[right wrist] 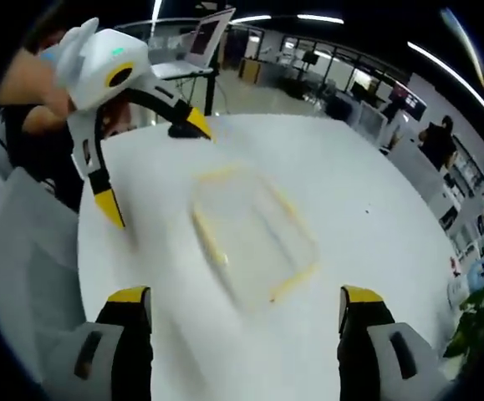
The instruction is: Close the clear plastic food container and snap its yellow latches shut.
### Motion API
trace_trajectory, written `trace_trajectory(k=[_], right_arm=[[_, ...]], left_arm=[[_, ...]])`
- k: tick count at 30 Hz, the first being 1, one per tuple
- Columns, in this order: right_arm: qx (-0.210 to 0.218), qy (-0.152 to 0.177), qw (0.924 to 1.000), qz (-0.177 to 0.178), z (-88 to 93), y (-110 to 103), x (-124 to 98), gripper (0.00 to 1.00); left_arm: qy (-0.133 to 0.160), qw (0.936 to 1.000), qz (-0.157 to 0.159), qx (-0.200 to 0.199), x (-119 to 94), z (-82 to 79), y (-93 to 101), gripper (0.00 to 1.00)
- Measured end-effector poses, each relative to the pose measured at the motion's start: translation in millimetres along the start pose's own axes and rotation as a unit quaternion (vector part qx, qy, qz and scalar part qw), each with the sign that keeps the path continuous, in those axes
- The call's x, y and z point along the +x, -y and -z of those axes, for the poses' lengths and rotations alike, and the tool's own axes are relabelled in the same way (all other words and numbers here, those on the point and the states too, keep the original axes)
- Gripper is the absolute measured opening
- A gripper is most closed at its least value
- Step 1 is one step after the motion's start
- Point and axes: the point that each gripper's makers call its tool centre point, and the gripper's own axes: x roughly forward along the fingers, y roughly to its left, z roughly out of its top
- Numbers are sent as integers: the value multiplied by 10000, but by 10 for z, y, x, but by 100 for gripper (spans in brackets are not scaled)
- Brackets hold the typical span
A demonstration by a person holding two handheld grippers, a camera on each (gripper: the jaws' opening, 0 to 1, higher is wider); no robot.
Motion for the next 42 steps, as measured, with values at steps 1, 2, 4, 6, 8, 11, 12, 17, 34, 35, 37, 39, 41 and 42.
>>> trace_trajectory(k=[1,2,4,6,8,11,12,17,34,35,37,39,41,42], right_arm=[[8,21,10000,15,6,-6,-13,94],[35,26,10000,36,23,-10,-29,94],[70,40,9999,70,55,-18,-60,94],[125,64,9998,109,87,-27,-99,93],[196,112,9996,154,109,-37,-138,93],[215,145,9994,215,151,-65,-181,93],[237,158,9994,218,160,-75,-191,93],[427,275,9983,289,231,-134,-247,93],[607,702,9929,748,354,-179,-497,93],[621,711,9927,746,367,-194,-497,93],[659,690,9928,718,418,-242,-496,93],[723,701,9921,750,467,-263,-511,93],[891,762,9904,731,498,-301,-534,93],[876,782,9901,766,509,-303,-549,93]], left_arm=[[22,10000,-14,-60,-11,6,6,99],[57,9999,-26,-117,-29,15,20,99],[101,9998,-80,-162,-57,41,34,99],[131,9997,-97,-204,-73,66,56,99],[144,9996,-102,-239,-98,98,99,99],[239,9988,-134,-398,-152,118,141,99],[310,9982,-162,-494,-179,118,155,99],[471,9958,-212,-753,-241,161,210,99],[906,9863,-534,-1269,-440,268,362,99],[933,9858,-542,-1287,-446,271,372,99],[977,9854,-536,-1290,-446,282,409,99],[971,9857,-526,-1274,-447,301,441,99],[1013,9851,-516,-1295,-465,310,459,99],[1040,9845,-520,-1311,-474,310,463,99]])
